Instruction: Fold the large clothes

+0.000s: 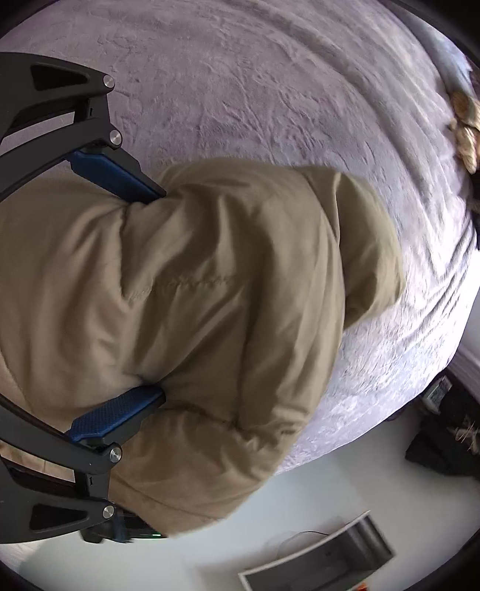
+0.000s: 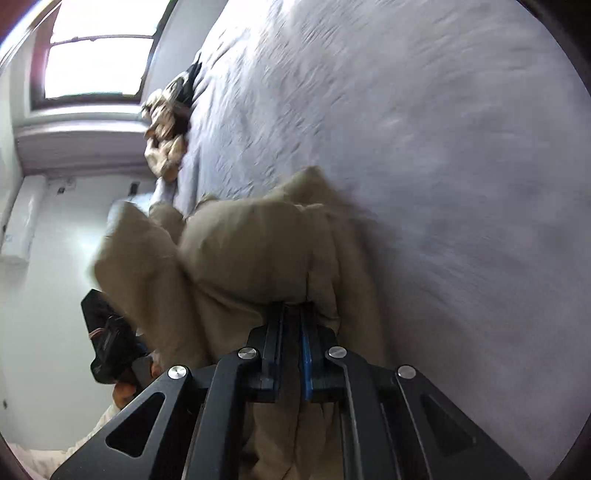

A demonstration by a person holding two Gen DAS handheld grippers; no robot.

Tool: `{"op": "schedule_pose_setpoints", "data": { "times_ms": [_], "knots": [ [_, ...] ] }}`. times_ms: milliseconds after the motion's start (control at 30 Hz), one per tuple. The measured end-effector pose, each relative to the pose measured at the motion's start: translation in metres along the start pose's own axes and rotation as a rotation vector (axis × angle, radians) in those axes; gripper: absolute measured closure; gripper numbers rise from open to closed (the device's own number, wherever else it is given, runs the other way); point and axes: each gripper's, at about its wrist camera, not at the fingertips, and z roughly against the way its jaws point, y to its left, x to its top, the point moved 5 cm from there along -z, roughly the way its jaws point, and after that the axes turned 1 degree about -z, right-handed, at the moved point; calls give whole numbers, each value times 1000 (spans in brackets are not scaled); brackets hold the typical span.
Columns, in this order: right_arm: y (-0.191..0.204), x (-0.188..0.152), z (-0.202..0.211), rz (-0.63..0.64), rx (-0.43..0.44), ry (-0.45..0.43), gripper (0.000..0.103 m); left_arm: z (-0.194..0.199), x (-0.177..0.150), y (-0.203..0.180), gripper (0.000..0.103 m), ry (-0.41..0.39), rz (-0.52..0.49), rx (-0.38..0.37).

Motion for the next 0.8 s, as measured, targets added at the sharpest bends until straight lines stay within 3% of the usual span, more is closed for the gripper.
{"op": "schedule_pose_setpoints", "data": {
  "times_ms": [67,167,233,467,533,667,733,800],
  "knots": [
    [10,10,-22,43,40,35,94,-2,0,-10,7,-5,-28,27],
    [10,19,-56,106,-27,86,98,3,4,-21,7,-17,-38,63],
    [1,23,-66,78,-23,100,98,13,4,-32,7,-38,-61,73],
    [-1,22,-64,36,-19,79,97,6,-4,-72,7,-40,-198,190],
    [2,19,-55,58,-61,74,95,-1,-7,-77,7,-34,-231,244],
    [11,14,-33,121,-181,70,91,-6,-11,-79,7,-34,-250,274],
    [18,14,-21,136,-229,50,73,-5,-12,-78,7,-30,-250,276],
    [18,13,2,129,-277,9,30,-5,-11,-76,7,-27,-250,276]
  ]
}}
